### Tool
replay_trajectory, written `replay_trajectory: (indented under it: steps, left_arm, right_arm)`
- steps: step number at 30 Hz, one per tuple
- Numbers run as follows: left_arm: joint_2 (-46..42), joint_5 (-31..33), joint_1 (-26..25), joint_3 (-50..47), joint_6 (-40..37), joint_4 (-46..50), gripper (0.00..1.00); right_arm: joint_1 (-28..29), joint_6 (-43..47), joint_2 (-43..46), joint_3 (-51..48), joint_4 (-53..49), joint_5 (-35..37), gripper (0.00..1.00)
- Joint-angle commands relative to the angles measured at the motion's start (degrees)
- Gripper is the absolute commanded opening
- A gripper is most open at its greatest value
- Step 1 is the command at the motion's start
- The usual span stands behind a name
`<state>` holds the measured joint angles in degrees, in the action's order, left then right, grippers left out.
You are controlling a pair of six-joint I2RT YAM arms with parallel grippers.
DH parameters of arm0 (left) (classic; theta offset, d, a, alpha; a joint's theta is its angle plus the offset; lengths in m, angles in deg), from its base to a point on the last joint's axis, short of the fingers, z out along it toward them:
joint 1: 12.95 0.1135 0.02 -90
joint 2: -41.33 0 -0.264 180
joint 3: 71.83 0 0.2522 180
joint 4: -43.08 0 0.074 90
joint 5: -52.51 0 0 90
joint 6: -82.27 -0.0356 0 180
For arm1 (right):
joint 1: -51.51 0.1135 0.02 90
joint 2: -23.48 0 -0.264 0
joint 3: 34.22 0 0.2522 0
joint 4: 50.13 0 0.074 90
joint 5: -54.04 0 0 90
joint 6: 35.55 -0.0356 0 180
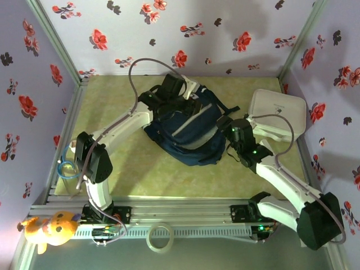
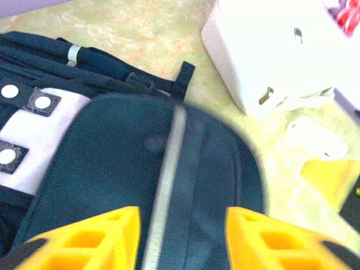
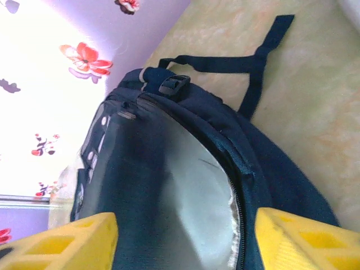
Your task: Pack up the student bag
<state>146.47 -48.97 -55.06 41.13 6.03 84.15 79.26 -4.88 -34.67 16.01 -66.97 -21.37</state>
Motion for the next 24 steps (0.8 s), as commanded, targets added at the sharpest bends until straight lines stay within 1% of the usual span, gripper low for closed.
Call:
replay_trajectory:
  steps: [1,6,13,16,18,21,24]
  left_arm:
    - [-1.4,-1.8,2.4,-3.4,5.7,-5.0,0.51]
    - [-6.6,-1.8,7.7,-14.8,13.2,-12.1,0.56]
    - [-14.3,-1.7,17.9,-33.9,25.4,-19.8,0.57]
    - [-16.4,-1.8,20.0,-40.3,27.5,-22.5,0.57]
    - [-16.6,-2.9,20.8,-42.7,28.3,-23.5,0.58]
    - [-15.2,-6.2,21.3,-44.0,29.6,-25.1,0.59]
    - [-12.7,-9.3,21.9,-44.4,32.9,-28.1,0.64]
  right_arm:
    - [-0.2,3.1,1.6,0.8,-4.4,3.5,0.72]
    - [-0.2,4.0,-0.5,0.9,-2.3,0.3,0.8]
    - [-0.2,3.0,-8.1,1.9,0.0,-4.7,0.83]
    - [-0.2,2.5,-10.2,2.2,1.6,-6.1,0.83]
    - [-0.2,2.4,-11.7,2.5,1.9,-6.6,0.84]
    - [-0.2,2.5,-13.8,3.2,2.1,-7.7,0.84]
    - [-0.2,2.3,-15.9,3.8,2.8,-9.4,0.84]
